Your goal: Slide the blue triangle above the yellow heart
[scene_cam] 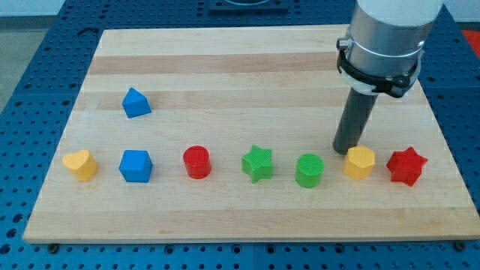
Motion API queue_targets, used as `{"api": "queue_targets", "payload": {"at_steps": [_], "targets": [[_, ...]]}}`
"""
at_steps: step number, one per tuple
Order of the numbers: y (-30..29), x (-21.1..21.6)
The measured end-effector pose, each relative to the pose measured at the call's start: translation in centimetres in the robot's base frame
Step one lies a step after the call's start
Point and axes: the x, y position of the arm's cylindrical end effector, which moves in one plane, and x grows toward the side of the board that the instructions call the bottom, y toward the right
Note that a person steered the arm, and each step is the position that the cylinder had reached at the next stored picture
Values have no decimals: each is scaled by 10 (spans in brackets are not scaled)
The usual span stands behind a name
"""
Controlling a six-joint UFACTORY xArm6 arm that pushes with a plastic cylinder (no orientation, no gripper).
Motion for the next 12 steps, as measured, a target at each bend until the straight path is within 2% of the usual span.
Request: {"api": "queue_targets", "payload": {"at_steps": [2, 5, 9, 12], "targets": [[0, 3], [-30, -21], [-136, -105], [-284, -111]]}}
